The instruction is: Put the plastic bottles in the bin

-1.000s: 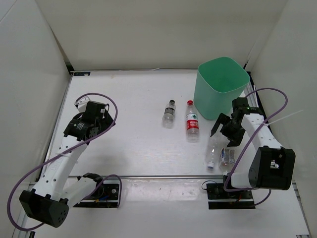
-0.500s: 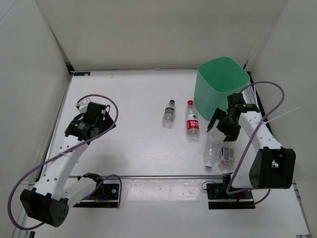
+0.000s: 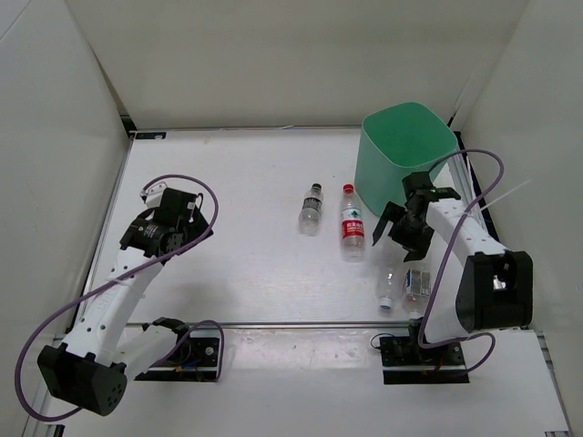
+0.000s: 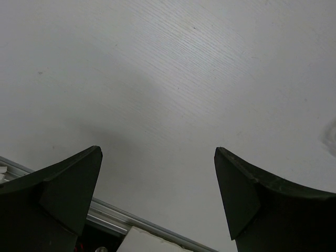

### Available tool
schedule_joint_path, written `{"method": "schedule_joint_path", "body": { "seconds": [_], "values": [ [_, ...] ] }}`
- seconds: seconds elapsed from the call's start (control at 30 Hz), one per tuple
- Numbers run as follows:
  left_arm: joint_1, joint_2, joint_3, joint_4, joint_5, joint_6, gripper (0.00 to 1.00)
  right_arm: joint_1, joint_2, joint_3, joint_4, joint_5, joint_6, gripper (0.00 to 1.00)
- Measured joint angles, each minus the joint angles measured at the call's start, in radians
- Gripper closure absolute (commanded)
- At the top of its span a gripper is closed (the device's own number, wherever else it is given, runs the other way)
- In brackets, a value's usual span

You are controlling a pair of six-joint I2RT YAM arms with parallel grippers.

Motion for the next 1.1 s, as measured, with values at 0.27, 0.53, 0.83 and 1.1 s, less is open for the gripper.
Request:
{"method": "schedule_joint_path", "body": {
  "seconds": [0.27, 0.53, 0.83, 1.1],
  "values": [
    [0.0, -0.016, -0.008, -0.016, 0.0, 0.0, 0.0, 0.008, 0.057, -0.055, 0.026, 0.021, 0.012, 0.05],
    [0.0, -0.039, -0.022, -0.043, 0.0, 0.0, 0.0, 0.047, 0.071, -0.117, 0.056, 0.037, 0.051, 0.23],
    [0.0, -0.044, -0.029, -0.061, 0.005, 0.0, 0.0, 0.089, 0.063, -0.135, 0.063, 0.033, 0.096, 0.5],
    [0.0, -0.069, -0.039, -0.063, 0.009, -0.01, 0.0, 0.162, -0.148, -0.089, -0.098, 0.031, 0.132, 0.62]
  ]
}}
